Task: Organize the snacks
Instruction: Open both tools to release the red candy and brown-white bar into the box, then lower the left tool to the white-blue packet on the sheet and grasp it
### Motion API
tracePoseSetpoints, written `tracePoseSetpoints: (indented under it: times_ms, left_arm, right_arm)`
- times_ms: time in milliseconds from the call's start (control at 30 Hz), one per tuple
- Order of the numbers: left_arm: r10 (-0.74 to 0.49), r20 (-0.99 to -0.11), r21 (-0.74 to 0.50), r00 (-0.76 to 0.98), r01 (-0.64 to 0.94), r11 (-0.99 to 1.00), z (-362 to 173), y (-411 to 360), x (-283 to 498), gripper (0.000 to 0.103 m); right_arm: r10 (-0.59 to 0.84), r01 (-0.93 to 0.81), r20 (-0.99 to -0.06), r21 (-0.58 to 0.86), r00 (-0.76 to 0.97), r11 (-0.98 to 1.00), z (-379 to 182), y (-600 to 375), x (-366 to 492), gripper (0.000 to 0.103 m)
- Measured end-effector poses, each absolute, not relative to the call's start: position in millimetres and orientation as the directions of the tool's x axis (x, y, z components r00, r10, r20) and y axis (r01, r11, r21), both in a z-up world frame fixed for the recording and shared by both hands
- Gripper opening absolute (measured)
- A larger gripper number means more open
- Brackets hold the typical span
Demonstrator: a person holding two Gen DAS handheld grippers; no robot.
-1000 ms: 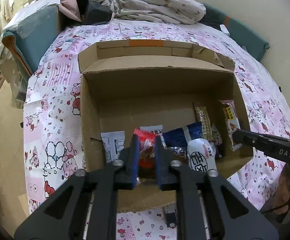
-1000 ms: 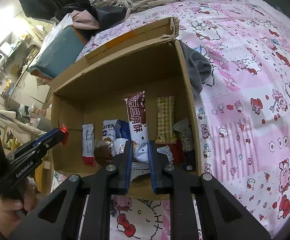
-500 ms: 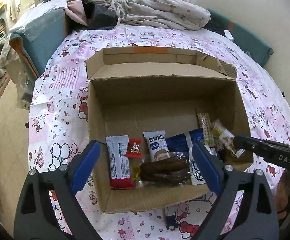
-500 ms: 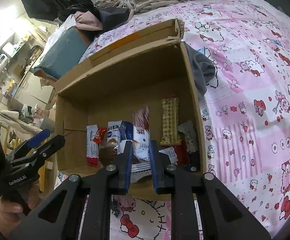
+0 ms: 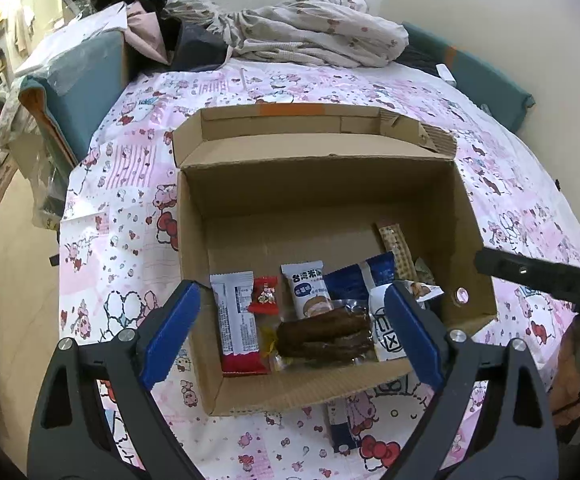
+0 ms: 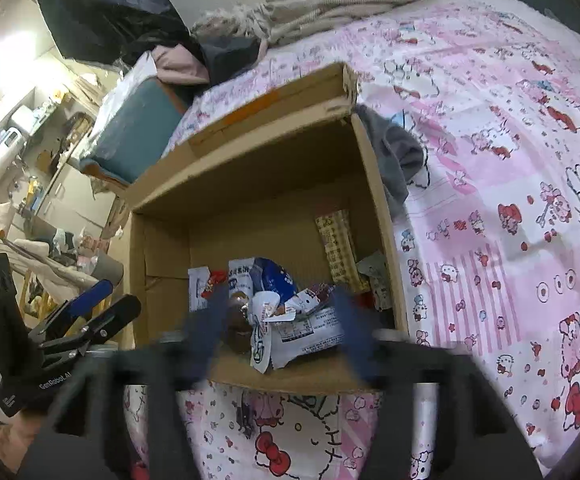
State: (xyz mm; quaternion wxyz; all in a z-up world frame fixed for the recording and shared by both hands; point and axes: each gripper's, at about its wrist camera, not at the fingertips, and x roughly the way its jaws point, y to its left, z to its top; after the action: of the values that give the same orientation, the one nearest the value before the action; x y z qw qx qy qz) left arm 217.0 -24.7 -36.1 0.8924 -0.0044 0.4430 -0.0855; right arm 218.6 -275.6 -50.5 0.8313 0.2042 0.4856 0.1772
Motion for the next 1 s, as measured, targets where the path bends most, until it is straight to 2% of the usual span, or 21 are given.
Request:
tracePoseSetpoints:
  times_ms: [100, 300, 367, 433, 667, 1000]
  left_arm:
    - [-0.147, -0.775, -0.077, 0.615, 0.139, 0.987, -27.5, -23.2, 210.0, 0.091]
    - [-0.133, -0.764, -0.076, 0.631, 0.117, 0.990, -22.6, -13.8, 191.5, 0.092]
    - [-0.133, -0.766, -0.087, 0.629, 0.103, 0.991, -22.4, -10.3, 185.8, 0.092]
    - [-0.134, -0.770, -0.098, 0.624, 0.093, 0.991, -22.5, -7.6, 180.1, 0.093]
    - [-0.122, -0.766, -0.089, 0.631, 0.085, 0.992, -21.9, -3.4, 165.6, 0.093]
    - [-0.143, -0.769, -0.114, 0.624, 0.086, 0.990, -25.3, -4.4, 154.4, 0.093]
  right_arm:
    - [0.488, -0.099, -0.721, 0.510, 0.493, 0.854, -44.0, -277.1, 212.6, 0.083]
    - [0.479, -0.095, -0.720, 0.505, 0.501, 0.858, -35.0, -283.1, 194.4, 0.085]
    - [0.480, -0.109, -0.713, 0.501, 0.512, 0.859, -29.8, -282.7, 187.5, 0.090]
    - [0.482, -0.130, -0.702, 0.493, 0.525, 0.860, -25.6, -281.2, 179.2, 0.099]
    - [0.448, -0.136, -0.707, 0.453, 0.547, 0.881, -22.0, -276.9, 148.3, 0.101]
    - [0.369, 0.015, -0.738, 0.456, 0.565, 0.890, -29.4, -298.2, 118.6, 0.101]
